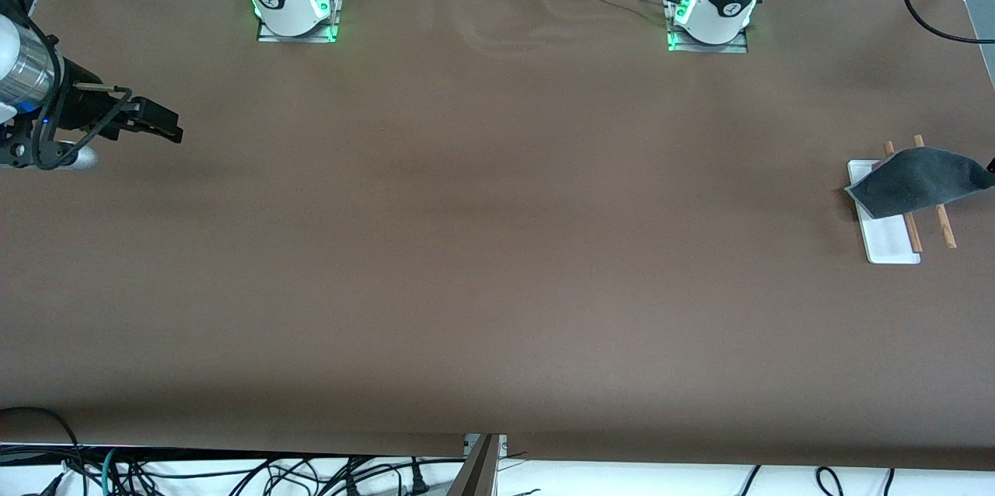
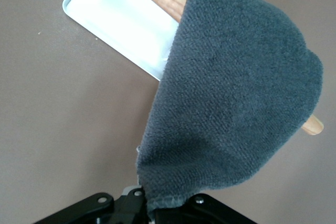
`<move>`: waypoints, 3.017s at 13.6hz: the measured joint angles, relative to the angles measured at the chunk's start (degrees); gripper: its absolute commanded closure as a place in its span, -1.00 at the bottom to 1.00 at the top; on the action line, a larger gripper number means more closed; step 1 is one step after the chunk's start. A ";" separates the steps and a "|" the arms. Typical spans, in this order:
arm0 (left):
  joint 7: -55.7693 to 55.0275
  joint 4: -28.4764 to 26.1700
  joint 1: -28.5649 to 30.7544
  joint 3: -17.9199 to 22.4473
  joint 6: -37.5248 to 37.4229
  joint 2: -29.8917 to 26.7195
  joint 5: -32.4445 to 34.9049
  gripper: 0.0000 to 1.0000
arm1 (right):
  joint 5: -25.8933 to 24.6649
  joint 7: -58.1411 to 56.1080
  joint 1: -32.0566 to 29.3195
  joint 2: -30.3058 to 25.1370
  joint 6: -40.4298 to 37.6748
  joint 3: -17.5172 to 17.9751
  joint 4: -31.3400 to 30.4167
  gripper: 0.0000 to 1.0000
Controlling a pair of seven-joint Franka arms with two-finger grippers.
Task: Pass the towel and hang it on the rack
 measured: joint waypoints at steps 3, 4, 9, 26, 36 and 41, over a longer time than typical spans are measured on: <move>-0.04 0.28 0.00 -0.09 0.00 0.00 -0.63 -1.00 | -0.01 -0.06 0.05 -0.14 0.00 -0.07 1.44 -0.99; -0.04 0.39 0.00 -0.11 0.00 0.00 -0.92 -1.00 | -0.01 -0.07 0.05 -0.15 -0.01 -0.40 2.02 -0.99; -0.04 1.98 0.00 -0.14 0.00 -0.02 -1.06 -1.00 | -0.05 -0.17 0.01 -0.17 -0.11 -1.62 4.98 -0.99; -48.27 10.44 -20.04 -2.14 -24.55 -16.14 -5.14 -1.00 | -0.02 -0.14 0.10 0.27 -1.71 -1.63 5.11 -0.99; -93.50 -7.29 -32.04 -12.16 -15.13 -31.20 0.67 -1.00 | -0.25 -0.28 0.21 0.58 -1.70 -1.23 5.12 -0.99; -95.40 -14.84 -32.07 -12.74 -10.18 -38.01 -1.21 -1.00 | -0.34 -0.29 0.22 0.61 -1.68 -1.19 5.12 -0.99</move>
